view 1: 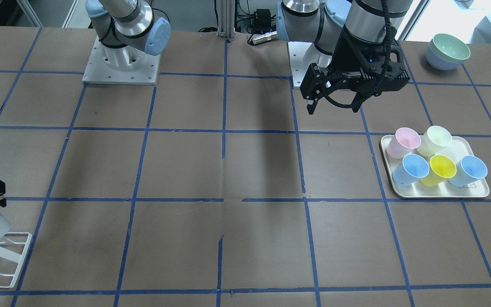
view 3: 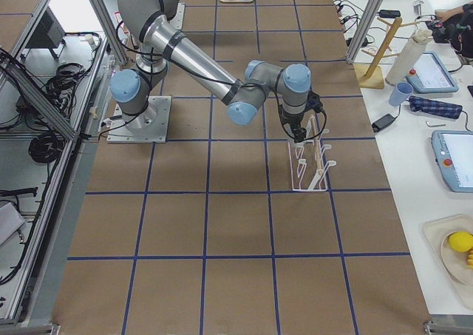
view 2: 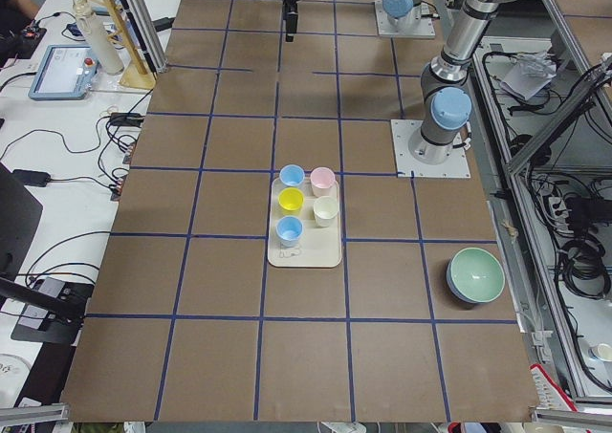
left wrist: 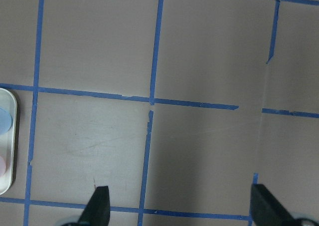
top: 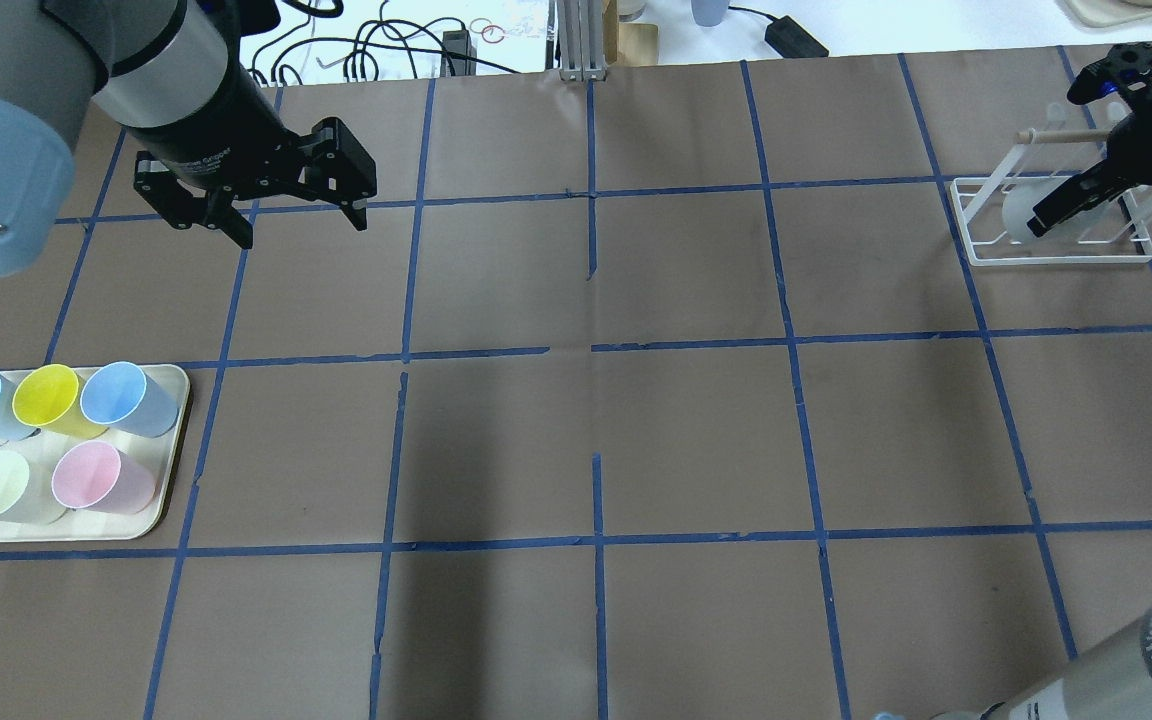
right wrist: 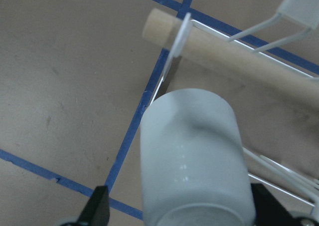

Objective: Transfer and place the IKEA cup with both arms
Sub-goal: 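Close the right gripper on the white cup and lift it off the rack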

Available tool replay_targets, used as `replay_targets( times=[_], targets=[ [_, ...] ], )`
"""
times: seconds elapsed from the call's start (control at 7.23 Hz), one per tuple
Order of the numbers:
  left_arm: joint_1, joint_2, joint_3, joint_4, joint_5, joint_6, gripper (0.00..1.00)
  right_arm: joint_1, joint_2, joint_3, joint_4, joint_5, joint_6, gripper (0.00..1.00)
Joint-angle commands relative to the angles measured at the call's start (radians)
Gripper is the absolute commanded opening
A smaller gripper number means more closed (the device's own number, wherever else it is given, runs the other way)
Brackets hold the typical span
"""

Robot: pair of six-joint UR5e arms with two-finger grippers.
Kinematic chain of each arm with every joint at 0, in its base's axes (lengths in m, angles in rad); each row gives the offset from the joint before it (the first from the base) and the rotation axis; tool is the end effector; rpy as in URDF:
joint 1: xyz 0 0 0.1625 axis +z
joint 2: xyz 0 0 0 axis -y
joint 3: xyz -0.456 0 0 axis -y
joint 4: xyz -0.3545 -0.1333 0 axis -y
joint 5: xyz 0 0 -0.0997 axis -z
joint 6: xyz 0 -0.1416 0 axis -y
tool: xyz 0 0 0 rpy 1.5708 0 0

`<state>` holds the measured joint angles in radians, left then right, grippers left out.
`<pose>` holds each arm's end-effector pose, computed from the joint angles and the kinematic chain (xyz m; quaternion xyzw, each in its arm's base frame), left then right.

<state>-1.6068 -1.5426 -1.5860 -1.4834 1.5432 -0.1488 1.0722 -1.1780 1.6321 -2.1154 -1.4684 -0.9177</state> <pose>-0.1535 -0.4498 0.4921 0.0556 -0.9971 0.0487 0.0184 -0.1596 -0.6021 0.2970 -0.2098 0.9754 -0.0676 0.0094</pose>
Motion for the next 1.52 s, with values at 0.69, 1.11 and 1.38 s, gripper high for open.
replay_targets(
  times=[0.69,1.11,1.38],
  targets=[
    [-0.001,0.004,-0.009,0.002,0.002,0.000,1.00,0.000,-0.009,-0.006,0.012,-0.016,0.002,0.11],
    [-0.001,0.005,-0.011,0.002,0.000,0.000,1.00,0.000,-0.043,-0.015,0.015,-0.054,0.000,0.10],
    [-0.001,0.006,-0.014,0.003,0.000,0.000,1.00,0.000,-0.084,-0.017,0.052,-0.059,0.000,0.10]
  ],
)
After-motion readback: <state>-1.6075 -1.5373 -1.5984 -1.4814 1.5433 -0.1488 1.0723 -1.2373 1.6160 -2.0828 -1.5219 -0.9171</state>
